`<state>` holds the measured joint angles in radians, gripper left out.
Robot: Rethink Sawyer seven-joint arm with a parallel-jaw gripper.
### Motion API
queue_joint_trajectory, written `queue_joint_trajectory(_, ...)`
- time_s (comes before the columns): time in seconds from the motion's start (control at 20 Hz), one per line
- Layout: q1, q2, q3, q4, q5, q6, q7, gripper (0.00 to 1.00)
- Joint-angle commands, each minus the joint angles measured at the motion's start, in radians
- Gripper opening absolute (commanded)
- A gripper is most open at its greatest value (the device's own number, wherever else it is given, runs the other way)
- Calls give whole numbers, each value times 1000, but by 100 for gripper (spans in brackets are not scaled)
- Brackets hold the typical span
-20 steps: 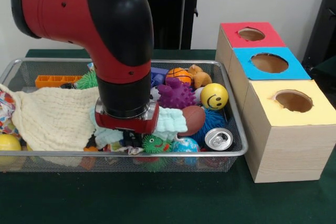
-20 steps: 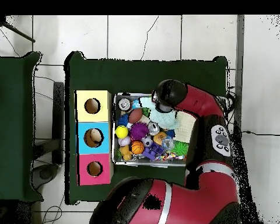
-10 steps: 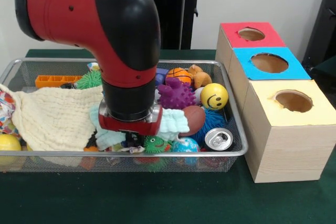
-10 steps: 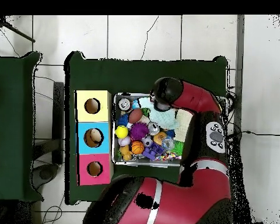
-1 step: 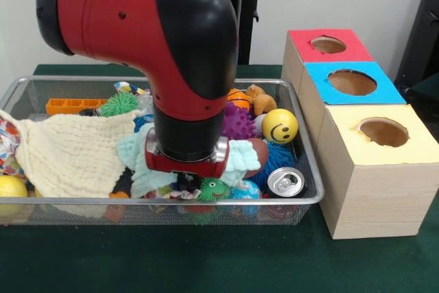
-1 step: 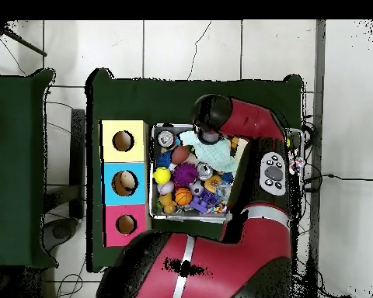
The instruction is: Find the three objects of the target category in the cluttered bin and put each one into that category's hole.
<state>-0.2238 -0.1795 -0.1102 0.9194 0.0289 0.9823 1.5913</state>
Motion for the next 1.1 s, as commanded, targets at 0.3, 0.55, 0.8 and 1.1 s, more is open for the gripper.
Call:
queue_joint_trajectory(0.3, 59, 101, 67, -457, 54, 232, 218, 0)
queue_joint_trajectory(0.55, 62, 110, 73, -476, 63, 235, 232, 0)
queue_joint_trajectory(0.8, 59, 82, 72, -410, 77, 189, 225, 0)
queue_joint_trajectory(1.1, 67, 64, 19, -461, 83, 331, 226, 0)
